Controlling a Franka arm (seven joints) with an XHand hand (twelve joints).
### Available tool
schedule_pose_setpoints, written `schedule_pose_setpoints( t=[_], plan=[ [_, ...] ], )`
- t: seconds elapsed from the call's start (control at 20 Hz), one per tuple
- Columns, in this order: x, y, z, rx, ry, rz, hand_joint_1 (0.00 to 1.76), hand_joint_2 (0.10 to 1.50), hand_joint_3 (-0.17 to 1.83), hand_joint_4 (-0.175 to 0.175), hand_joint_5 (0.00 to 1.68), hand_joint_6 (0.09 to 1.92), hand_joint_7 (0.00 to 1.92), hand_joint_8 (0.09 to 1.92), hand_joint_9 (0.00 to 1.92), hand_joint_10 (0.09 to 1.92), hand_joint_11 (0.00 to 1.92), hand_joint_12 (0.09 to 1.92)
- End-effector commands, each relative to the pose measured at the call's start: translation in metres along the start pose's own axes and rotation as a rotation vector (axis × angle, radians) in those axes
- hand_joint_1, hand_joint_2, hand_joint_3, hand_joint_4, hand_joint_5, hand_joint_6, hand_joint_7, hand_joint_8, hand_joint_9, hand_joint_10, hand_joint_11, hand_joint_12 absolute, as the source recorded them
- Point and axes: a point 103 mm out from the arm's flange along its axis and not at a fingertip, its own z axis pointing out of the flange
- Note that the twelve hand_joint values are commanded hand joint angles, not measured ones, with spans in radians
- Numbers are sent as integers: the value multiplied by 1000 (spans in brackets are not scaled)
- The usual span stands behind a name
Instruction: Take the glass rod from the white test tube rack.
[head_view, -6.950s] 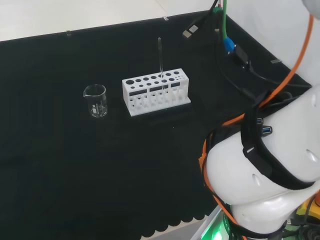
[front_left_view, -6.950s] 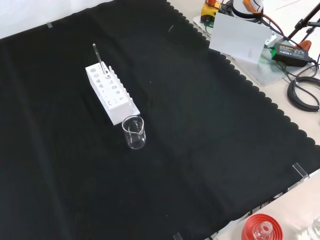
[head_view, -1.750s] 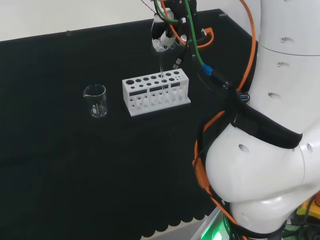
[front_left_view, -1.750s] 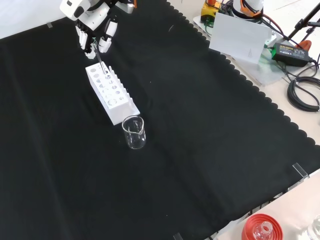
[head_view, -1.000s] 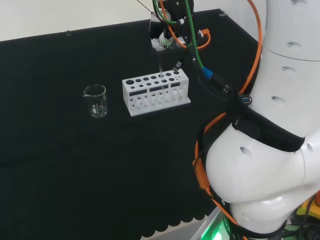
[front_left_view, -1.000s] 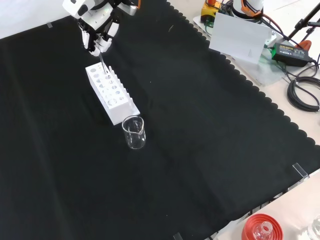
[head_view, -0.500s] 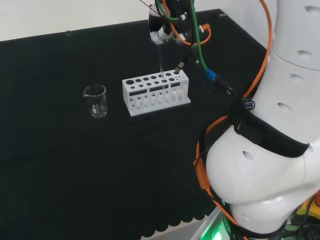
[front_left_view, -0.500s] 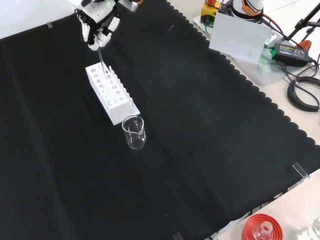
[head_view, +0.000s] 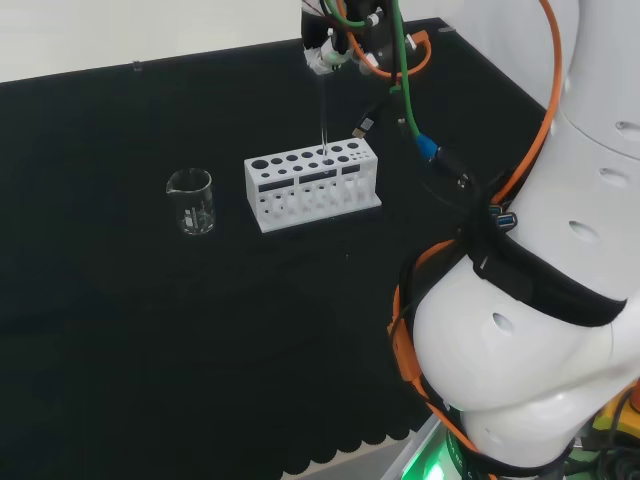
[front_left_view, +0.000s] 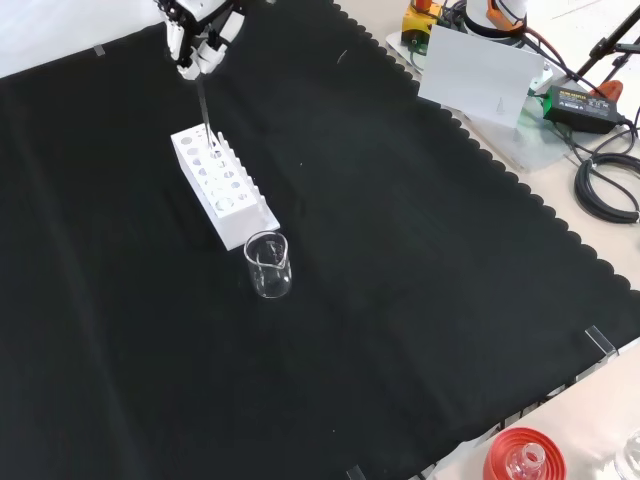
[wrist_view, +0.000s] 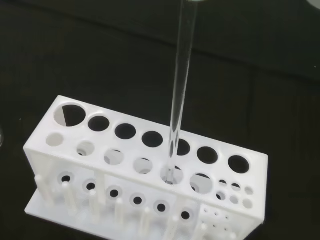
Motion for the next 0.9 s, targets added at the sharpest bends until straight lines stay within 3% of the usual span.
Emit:
schedule_pose_setpoints(
  t=[0.05, 0.45, 0.9],
  plan=[
    [-8, -30, -24, 12, -30, 15, 1219, 1093, -175, -175, 1215, 649, 1572, 835, 1824, 499, 1645, 752],
    [-3, -55, -49, 10, -57, 33, 1221, 1090, -175, -175, 1221, 638, 1578, 835, 1830, 498, 1648, 754],
    [8, -71, -72, -61, -28, 27, 1221, 1088, -175, -175, 1228, 626, 1582, 835, 1835, 497, 1652, 758]
  ],
)
